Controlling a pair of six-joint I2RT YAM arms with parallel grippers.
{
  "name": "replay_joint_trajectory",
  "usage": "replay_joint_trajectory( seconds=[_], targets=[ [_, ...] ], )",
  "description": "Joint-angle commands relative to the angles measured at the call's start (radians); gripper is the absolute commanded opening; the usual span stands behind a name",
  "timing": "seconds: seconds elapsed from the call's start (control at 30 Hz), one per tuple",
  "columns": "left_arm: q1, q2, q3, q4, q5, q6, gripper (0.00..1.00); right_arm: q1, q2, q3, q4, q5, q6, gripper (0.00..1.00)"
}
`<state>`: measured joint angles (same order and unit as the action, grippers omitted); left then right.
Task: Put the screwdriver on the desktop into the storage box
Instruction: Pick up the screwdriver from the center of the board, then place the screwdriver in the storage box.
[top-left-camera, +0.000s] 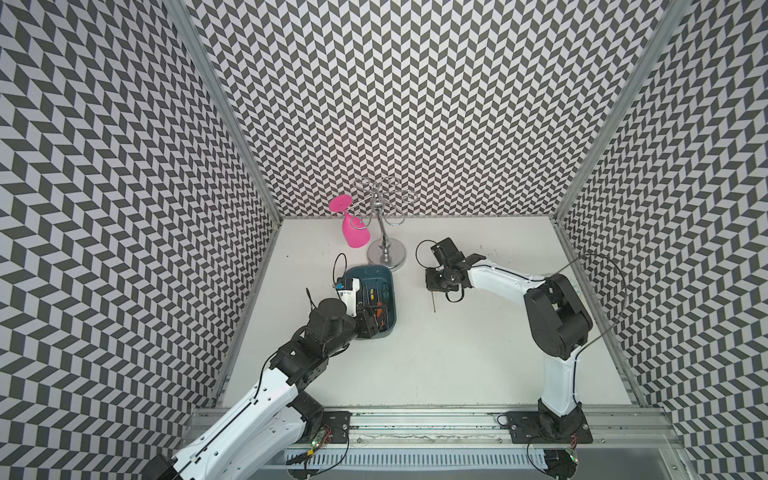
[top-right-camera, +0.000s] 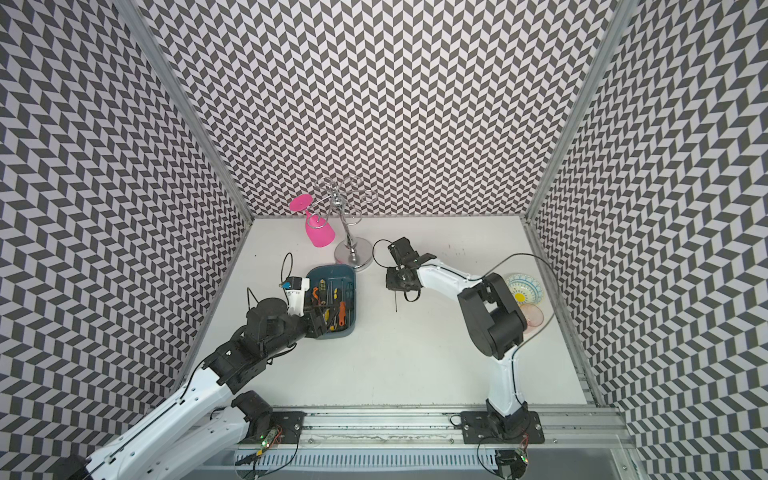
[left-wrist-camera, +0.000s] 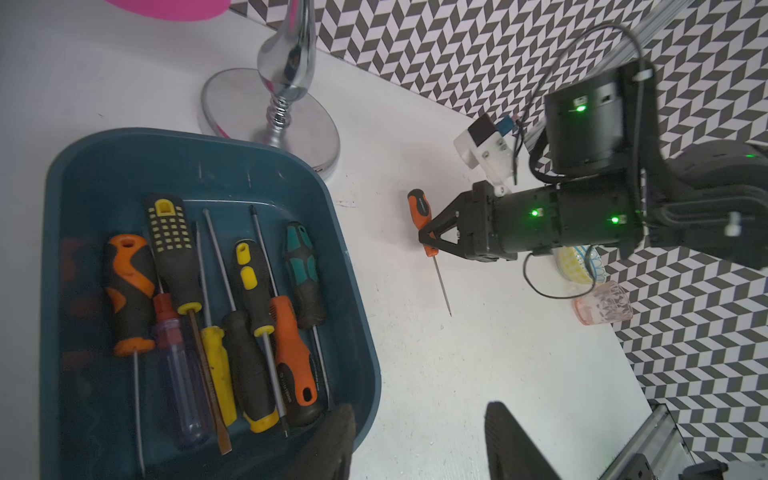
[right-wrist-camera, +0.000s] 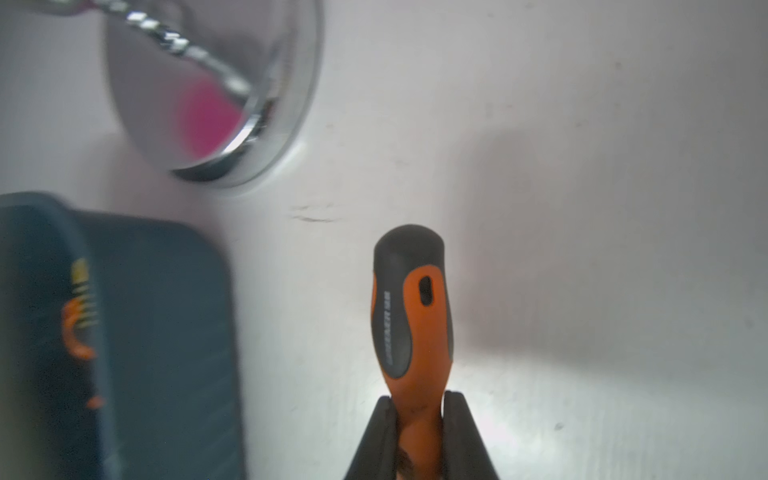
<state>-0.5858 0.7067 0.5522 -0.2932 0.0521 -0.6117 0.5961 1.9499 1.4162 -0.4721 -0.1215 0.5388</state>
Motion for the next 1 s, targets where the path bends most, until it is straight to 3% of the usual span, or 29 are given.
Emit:
replay_joint_trajectory(
  seconds=[0.0,0.2,0.37,0.43,0.47,0.73,0.87,0.97],
  targets=[
    [0.017,-0.034,0.026,-0.056,-0.058,-0.024,0.55,0.059,-0.087,0.015,0.077,-0.120,-0.004,0.04],
    [0.038,-0.051,0.025,-0.093,-0.075,-0.055,0.56,0.162,-0.051,0.100,0.103,-0.179,0.033,0.04],
    [0.047,-0.067,0.038,-0.126,-0.093,-0.069,0.66,0.215,0.056,0.204,0.106,-0.199,0.049,0.05],
    [0.050,-0.074,0.044,-0.137,-0.106,-0.074,0.93,0.230,0.101,0.239,0.115,-0.215,0.066,0.05],
    [0.051,-0.073,0.049,-0.144,-0.112,-0.075,0.99,0.233,0.119,0.253,0.115,-0.217,0.074,0.05],
    [0.053,-0.025,0.103,-0.233,-0.207,-0.136,1.00,0.242,0.208,0.280,0.176,-0.197,0.139,0.06],
    [0.055,0.017,0.127,-0.259,-0.240,-0.144,1.00,0.242,0.240,0.305,0.174,-0.190,0.144,0.21],
    [0.058,0.032,0.139,-0.250,-0.245,-0.128,0.99,0.242,0.222,0.293,0.159,-0.163,0.128,0.40]
  ],
)
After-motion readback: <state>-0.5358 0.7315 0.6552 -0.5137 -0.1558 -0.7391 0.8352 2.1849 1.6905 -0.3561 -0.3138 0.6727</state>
